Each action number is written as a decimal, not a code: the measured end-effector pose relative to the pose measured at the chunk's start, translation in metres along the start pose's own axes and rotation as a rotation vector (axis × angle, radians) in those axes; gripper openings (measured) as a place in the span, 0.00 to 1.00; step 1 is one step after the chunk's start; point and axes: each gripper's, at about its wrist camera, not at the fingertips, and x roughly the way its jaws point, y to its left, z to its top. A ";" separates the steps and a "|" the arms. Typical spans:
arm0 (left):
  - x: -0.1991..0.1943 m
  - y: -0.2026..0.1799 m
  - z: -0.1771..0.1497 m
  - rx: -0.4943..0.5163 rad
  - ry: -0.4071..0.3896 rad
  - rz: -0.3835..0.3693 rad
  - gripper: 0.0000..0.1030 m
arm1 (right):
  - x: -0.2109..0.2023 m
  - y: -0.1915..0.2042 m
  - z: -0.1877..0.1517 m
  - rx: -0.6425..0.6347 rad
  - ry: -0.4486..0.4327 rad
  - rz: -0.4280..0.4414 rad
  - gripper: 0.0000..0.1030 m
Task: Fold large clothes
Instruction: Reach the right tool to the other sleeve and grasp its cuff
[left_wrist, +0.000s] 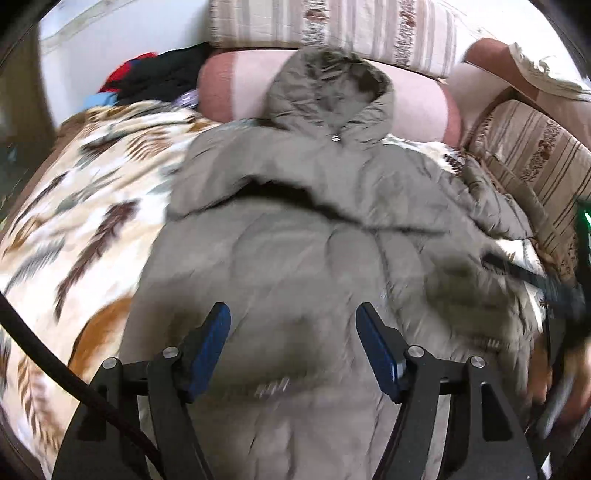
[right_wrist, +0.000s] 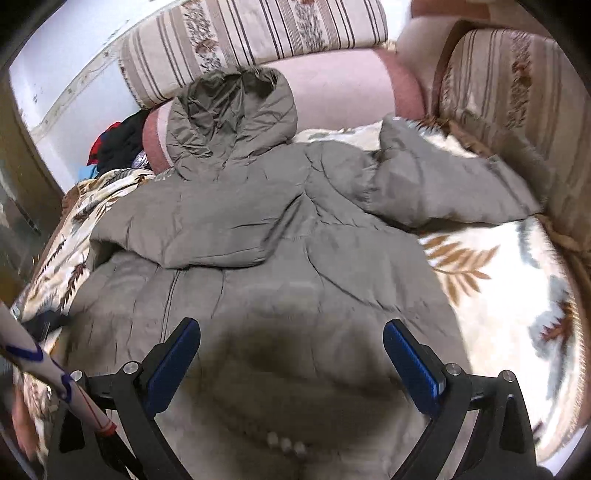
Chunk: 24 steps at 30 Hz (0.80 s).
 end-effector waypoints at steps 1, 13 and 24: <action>-0.004 0.003 -0.009 -0.014 -0.001 0.008 0.67 | 0.011 -0.002 0.008 0.021 0.018 0.011 0.98; -0.018 0.024 -0.049 -0.054 -0.019 0.116 0.67 | 0.115 -0.003 0.090 0.152 0.185 0.037 0.24; -0.023 0.007 -0.040 -0.045 -0.003 0.093 0.67 | 0.109 -0.014 0.111 0.088 0.097 -0.158 0.55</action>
